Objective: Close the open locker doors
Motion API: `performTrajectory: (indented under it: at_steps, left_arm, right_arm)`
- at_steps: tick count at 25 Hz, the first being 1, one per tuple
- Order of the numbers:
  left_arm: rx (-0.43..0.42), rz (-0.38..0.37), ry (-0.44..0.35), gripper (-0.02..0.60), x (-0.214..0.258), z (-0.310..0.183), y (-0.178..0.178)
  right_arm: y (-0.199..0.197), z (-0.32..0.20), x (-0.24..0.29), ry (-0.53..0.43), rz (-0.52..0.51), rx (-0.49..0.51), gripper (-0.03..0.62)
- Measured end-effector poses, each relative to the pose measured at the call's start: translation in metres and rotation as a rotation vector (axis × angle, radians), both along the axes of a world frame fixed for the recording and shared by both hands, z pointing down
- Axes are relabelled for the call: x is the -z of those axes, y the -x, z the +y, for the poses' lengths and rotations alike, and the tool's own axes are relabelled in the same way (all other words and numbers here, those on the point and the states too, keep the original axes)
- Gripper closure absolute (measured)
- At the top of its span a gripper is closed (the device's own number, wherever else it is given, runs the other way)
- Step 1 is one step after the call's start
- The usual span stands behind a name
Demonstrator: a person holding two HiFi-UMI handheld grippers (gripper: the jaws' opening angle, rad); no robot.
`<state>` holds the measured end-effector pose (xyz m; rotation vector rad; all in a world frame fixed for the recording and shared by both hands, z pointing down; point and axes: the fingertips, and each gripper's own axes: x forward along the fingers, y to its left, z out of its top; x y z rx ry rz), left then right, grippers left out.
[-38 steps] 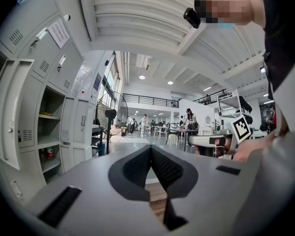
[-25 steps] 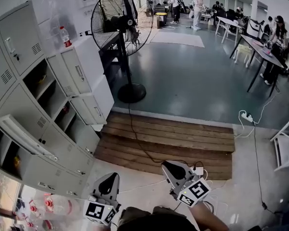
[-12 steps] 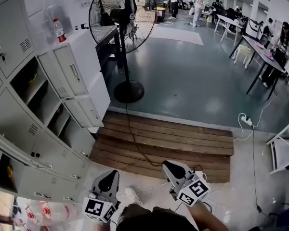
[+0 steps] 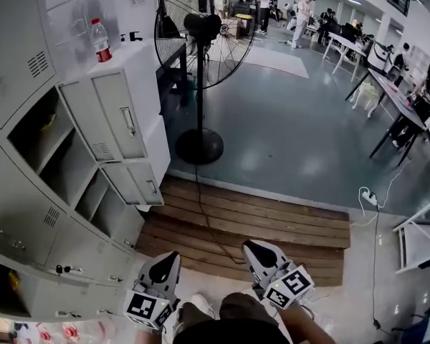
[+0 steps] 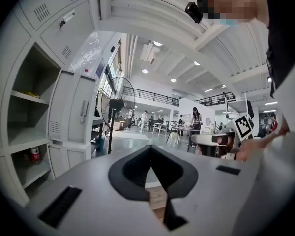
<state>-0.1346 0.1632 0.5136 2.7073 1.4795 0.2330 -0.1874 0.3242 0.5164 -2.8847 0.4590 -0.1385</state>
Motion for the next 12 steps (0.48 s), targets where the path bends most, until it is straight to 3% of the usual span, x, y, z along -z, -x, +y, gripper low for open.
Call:
performTrajectory:
  at_steps: [12]
  left_arm:
    - [0.202, -0.058, 0.023, 0.575, -0.015, -0.093, -0.077]
  right_arm:
    - [-0.121, -0.059, 0.001, 0.017, -0.024, 0.149, 0.556]
